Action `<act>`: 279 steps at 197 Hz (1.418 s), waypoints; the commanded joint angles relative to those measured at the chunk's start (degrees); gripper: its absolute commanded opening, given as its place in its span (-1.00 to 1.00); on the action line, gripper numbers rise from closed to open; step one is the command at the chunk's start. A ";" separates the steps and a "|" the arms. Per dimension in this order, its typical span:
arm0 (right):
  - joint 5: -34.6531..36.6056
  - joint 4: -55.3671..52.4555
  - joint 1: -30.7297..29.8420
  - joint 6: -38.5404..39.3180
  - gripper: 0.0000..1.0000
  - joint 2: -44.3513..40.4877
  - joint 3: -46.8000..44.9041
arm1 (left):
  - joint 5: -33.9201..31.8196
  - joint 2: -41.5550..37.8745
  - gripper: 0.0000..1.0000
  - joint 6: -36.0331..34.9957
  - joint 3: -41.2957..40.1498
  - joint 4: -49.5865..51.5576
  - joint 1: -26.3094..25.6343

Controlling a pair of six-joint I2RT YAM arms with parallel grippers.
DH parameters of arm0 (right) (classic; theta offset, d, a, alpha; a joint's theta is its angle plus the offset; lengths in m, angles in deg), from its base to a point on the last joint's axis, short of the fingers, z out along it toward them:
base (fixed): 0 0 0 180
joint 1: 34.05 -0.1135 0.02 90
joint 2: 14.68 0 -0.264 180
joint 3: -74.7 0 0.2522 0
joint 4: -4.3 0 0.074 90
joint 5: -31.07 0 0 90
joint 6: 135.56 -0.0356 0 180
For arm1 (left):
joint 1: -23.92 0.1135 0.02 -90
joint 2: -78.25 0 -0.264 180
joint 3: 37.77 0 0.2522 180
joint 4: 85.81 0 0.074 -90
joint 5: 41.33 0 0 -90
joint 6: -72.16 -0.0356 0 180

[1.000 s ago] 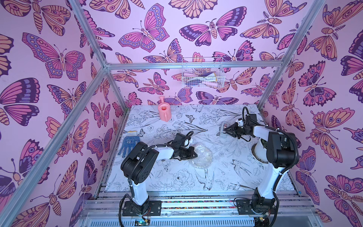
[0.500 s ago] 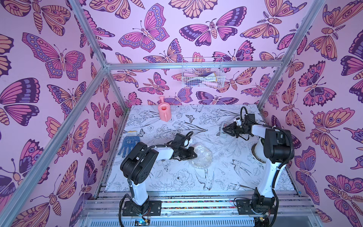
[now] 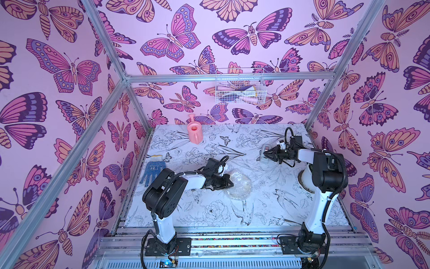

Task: Wrap dinner plates in bubble wrap
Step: Pull the tape from the tape cutter.

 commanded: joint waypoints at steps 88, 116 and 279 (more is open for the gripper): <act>-1.57 -1.78 -1.13 1.48 -0.71 0.27 -0.85 | -3.56 1.20 -1.00 -0.57 -2.97 7.63 0.32; -1.35 -2.23 -1.13 1.59 -0.89 0.34 -0.59 | -3.43 1.38 -1.00 -0.60 -2.89 7.63 0.41; -3.42 4.60 -1.22 -7.84 -1.00 -12.38 -11.60 | -3.13 1.22 -1.00 -0.54 -2.88 7.80 0.43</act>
